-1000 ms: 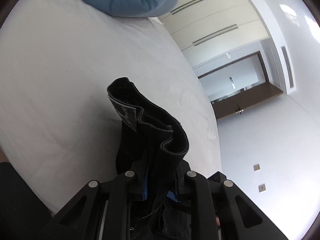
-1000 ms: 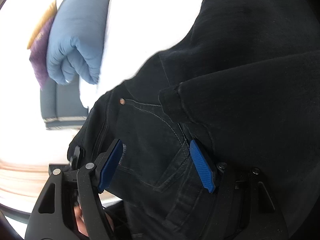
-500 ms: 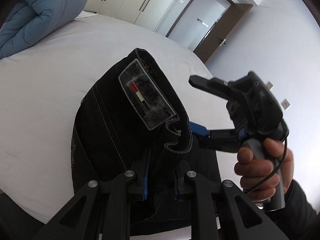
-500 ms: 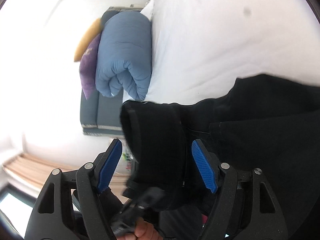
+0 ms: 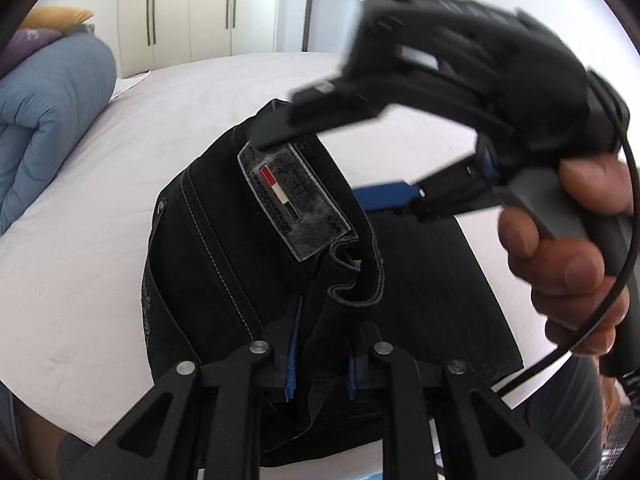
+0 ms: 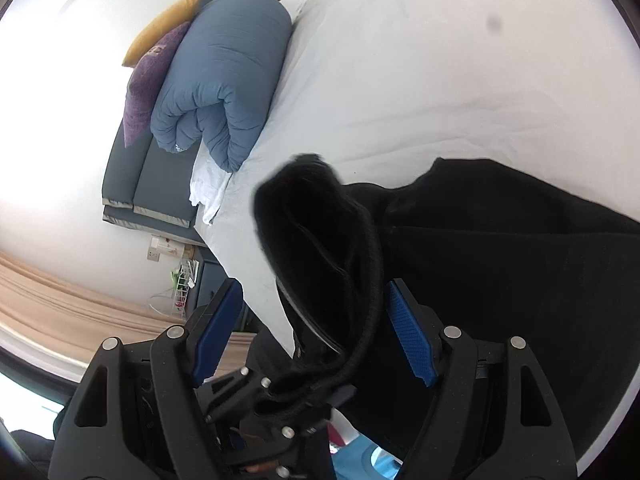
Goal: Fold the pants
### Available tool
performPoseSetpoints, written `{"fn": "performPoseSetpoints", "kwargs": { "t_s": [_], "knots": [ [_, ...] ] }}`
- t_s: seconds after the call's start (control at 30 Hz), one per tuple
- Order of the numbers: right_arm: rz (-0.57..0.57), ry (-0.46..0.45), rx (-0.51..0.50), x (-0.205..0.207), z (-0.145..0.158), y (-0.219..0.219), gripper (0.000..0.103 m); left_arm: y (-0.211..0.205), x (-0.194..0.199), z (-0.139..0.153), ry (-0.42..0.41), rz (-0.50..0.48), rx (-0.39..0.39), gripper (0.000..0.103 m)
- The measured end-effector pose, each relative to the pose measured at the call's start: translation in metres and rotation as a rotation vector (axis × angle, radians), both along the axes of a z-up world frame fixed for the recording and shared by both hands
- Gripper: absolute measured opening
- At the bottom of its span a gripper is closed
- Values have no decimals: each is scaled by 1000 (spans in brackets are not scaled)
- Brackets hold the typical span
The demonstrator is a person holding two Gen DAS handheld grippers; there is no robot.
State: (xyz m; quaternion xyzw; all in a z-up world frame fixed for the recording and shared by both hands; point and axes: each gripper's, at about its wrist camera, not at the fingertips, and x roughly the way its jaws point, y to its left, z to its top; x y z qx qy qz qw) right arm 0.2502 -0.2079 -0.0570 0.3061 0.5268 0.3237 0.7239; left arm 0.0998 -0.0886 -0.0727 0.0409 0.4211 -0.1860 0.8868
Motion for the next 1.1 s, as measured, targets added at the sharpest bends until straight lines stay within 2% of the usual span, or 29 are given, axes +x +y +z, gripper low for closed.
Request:
{"fn": "performPoseSetpoints", "kwargs": {
  "t_s": [0.07, 0.13, 0.17, 0.2, 0.27, 0.3, 0.37, 0.67, 0.9, 1.1],
  "knots": [
    [0, -14, -39, -1, 3, 3, 72, -9, 1, -1, -7, -23, 27, 18],
    [3, 0, -104, 1, -2, 2, 51, -13, -8, -2, -8, -38, 42, 18],
    [-1, 9, -136, 1, -6, -2, 32, -14, -8, -3, -8, -40, 48, 18],
    [-14, 14, -148, -1, -10, -7, 22, -15, -7, -3, -6, -45, 47, 18],
    [-43, 3, -144, -2, -12, -14, 15, -26, -7, 0, -2, -65, 38, 18],
    [-54, -8, -151, 2, -9, -6, 14, -30, -6, 1, -5, -77, 44, 18],
    [-78, -33, -145, -6, -10, -17, 14, -37, -4, 2, -12, -110, 56, 18],
    [-208, -13, -49, -43, -38, -105, 14, -96, -10, 0, -6, -274, 84, 18],
    [-266, 19, -24, -61, -63, -149, 14, -116, -5, -9, 11, -335, 110, 18],
    [-289, 34, -14, -68, -85, -181, 14, -129, -15, -21, 17, -375, 143, 19]
  ]
}}
